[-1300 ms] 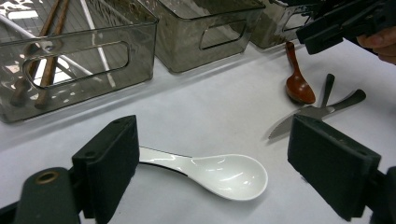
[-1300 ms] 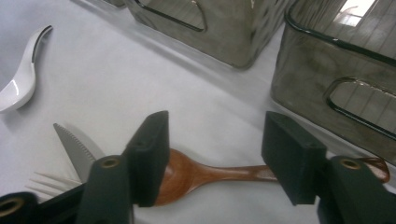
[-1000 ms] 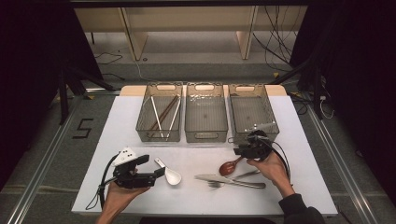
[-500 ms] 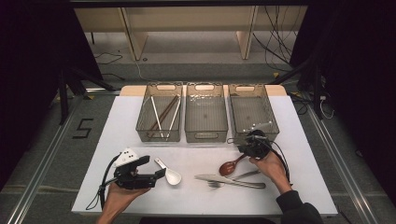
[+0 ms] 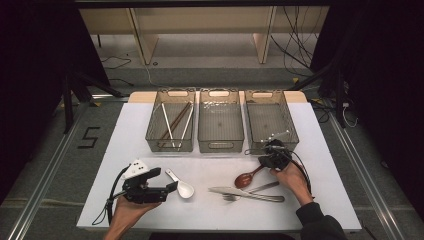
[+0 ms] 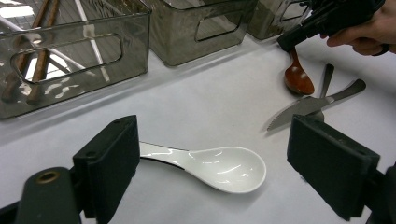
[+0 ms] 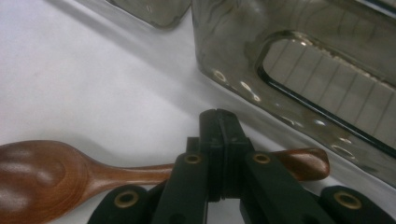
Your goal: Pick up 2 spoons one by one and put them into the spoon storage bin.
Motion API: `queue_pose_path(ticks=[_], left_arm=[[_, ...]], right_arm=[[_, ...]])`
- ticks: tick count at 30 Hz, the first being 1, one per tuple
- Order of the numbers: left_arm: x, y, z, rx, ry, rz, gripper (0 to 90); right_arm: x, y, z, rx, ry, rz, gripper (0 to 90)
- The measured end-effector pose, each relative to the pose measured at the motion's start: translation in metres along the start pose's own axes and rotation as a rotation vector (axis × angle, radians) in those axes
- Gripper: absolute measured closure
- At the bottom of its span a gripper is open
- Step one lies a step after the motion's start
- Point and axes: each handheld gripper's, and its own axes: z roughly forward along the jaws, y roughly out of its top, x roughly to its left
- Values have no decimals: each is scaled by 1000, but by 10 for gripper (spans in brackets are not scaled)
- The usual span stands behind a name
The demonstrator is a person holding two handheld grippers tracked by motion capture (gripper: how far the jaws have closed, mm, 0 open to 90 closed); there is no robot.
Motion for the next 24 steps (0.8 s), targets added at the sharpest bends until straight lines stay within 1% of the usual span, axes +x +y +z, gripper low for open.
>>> queue_pose_path(ticks=[3,8,10,14,17,19,21,24], left_arm=[[0,0,0,2,0,2,166],[0,-1,-1,0,2,-3,167],[0,-1,-1,1,3,-3,167],[-2,-1,0,4,2,0,167],[-3,-1,1,8,1,4,167],[-3,0,1,8,0,6,167],[-3,0,1,8,0,6,167],[-3,0,2,10,1,8,167]], right_arm=[[-1,-4,-3,7,-2,1,900],[-6,-17,-13,27,-1,24,900],[-7,-24,-18,33,0,25,900],[-6,-36,-27,43,1,12,900],[-5,-41,-31,51,1,-7,900],[-6,-41,-34,44,-5,-39,900],[-5,-39,-40,23,15,-62,835],[0,-32,-46,20,55,-124,717]])
